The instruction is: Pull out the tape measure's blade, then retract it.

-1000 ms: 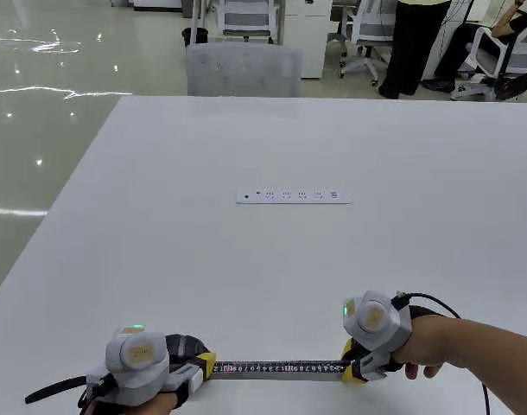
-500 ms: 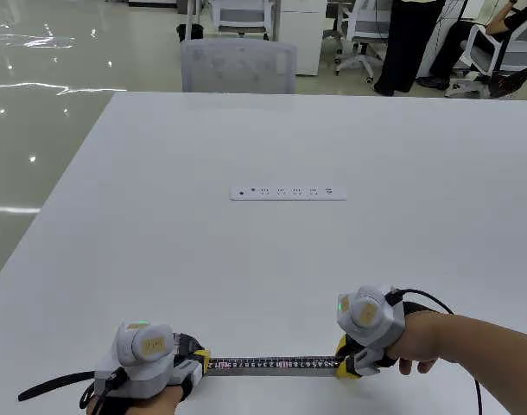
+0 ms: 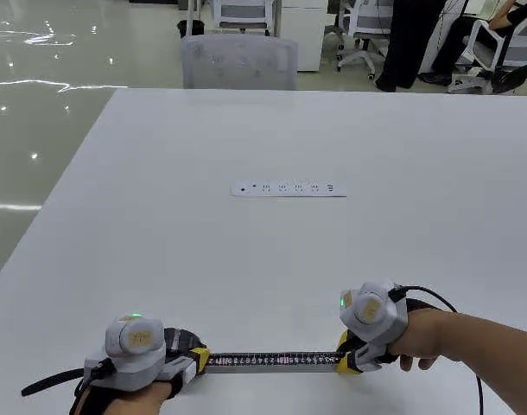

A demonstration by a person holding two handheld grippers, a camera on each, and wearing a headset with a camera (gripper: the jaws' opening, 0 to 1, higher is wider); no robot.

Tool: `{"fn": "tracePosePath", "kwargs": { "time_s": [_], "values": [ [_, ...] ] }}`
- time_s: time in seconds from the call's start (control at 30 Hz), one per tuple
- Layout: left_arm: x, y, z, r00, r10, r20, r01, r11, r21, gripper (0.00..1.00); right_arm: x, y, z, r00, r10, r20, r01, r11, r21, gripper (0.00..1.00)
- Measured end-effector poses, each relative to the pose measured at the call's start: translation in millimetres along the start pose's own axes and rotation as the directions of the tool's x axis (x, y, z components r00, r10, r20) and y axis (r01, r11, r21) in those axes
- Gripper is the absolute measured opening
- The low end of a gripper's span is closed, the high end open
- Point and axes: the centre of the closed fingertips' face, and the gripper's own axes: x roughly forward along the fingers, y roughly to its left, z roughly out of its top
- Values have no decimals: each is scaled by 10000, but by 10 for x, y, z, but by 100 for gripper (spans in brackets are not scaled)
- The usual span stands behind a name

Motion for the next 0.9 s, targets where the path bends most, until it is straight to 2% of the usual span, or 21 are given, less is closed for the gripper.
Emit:
{"fn": "tracePosePath", "kwargs": {
  "time_s": [0.13, 0.9],
  "values": [
    [-2, -4, 1, 9999, -127, -6, 127, 9999, 26, 57, 4, 0, 29, 9997, -1, 244, 3, 10000, -70, 14],
    [-6, -11, 8, 9998, -217, -16, 217, 9998, -34, 57, 52, -5, 110, 9996, -51, 265, 48, 10000, 87, 14]
  ]
}}
